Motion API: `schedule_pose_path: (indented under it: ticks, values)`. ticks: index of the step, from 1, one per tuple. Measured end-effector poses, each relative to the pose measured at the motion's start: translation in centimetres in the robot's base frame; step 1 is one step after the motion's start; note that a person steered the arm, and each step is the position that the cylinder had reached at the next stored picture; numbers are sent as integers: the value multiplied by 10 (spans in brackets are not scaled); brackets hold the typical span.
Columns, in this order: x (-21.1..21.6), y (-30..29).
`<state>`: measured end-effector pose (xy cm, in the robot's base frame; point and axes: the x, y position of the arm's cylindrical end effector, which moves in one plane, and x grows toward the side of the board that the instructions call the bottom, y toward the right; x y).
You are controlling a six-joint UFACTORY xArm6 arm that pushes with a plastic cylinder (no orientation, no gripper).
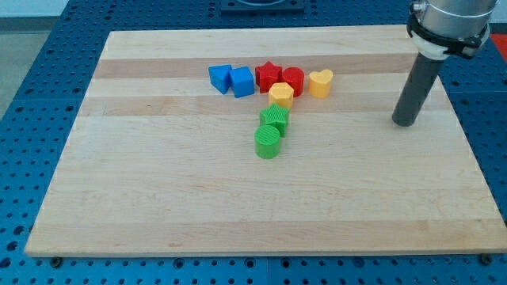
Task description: Move your arm to the green star
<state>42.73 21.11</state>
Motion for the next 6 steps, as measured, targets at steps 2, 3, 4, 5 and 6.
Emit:
schedule_pose_path:
  ticks: [2,3,4,5,6]
  values:
    - [20,-91]
    - [21,-118]
    - [21,-121]
    - [21,-143]
    - [21,-149]
